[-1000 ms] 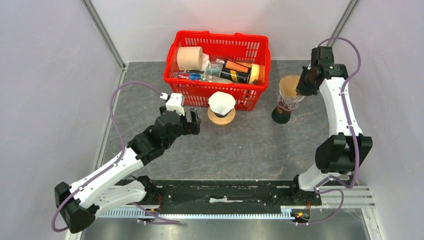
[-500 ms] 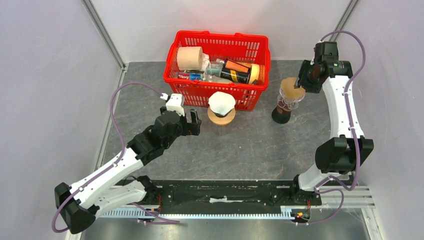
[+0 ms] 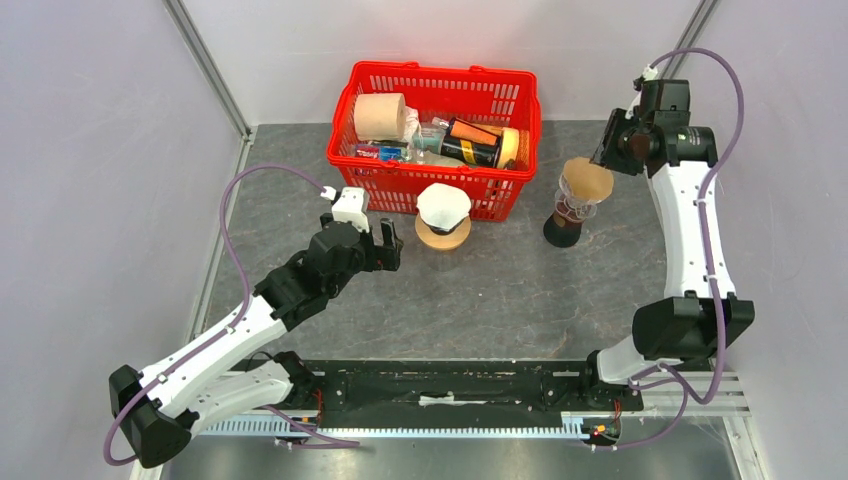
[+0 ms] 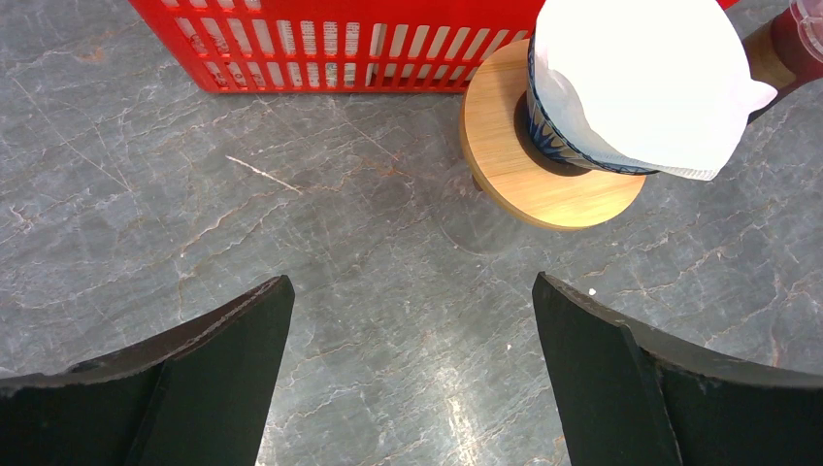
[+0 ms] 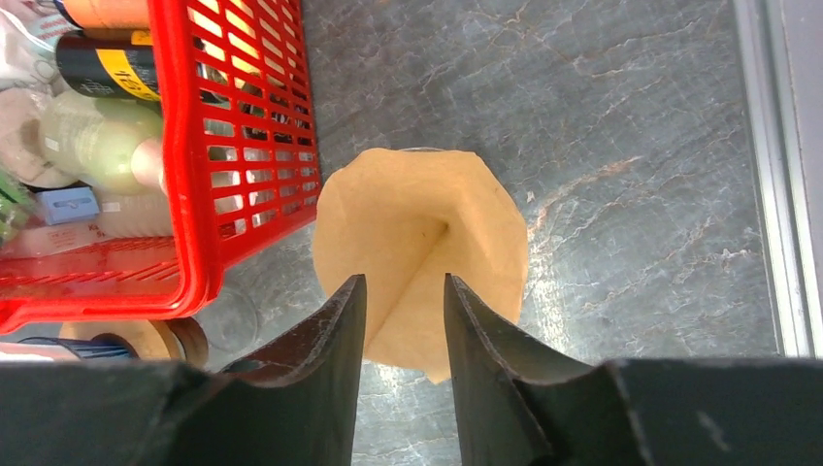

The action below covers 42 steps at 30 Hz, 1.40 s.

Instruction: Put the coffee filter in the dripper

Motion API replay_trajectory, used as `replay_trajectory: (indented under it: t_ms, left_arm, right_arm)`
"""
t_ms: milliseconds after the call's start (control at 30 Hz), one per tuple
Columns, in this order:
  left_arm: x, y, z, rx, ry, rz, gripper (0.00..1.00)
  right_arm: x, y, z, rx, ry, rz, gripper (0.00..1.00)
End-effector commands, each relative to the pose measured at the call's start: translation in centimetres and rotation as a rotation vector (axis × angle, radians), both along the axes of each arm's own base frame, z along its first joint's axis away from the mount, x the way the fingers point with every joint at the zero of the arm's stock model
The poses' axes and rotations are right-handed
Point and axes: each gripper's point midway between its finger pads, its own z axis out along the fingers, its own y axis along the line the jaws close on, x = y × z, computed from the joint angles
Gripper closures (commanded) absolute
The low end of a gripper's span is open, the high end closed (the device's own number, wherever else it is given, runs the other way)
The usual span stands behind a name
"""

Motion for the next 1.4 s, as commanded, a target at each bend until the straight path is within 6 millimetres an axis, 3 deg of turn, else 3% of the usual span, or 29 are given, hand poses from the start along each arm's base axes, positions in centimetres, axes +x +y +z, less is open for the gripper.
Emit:
replay_trajectory:
  t_ms: [0,333,467,667,700,900,1367]
  left_arm:
    - [0.2,-0.1,0.7,-0.047,-0.011,0.017,0.00]
    - [0.3,0.2,0.4,-0.034,-0.010,0.030,0.00]
    - [0.4,0.3,0.4,-0.032,-0.011,0.034,0.00]
    - [0.5,0.3,0.2,-0.027,-0.007,0.037,0.00]
    - [0.6,0.2,0.1,-0.026,-0.004,0.037,0.00]
    - [0.6,0.2,0.1,-0.025,-0.002,0.036,0.00]
    - [0.6,0.4,0.0,-0.021,-0.003,0.042,0.00]
  right_arm:
    - [1.4,1.1,-2.2,0.011,0.045,0.039,0.59]
    - [2.2,0.2,-7.2,-0.099,0.203,-0.038,0.88]
    - [2.0,-0.4,-8.8,-0.122,0.247,-0.058,0.96]
    - [1.6,-0.3,-10.6,-0.119,0.287,-0.052,0.96]
    - [1.6,0.8,-10.9,-0.120,0.290,-0.025,0.96]
    - [1.6,1.5,-12.0,-0.113,0.317,-0.004,0.97]
    - [1.2,1.1,-13.7,-0.138,0.364,-0.020,0.98]
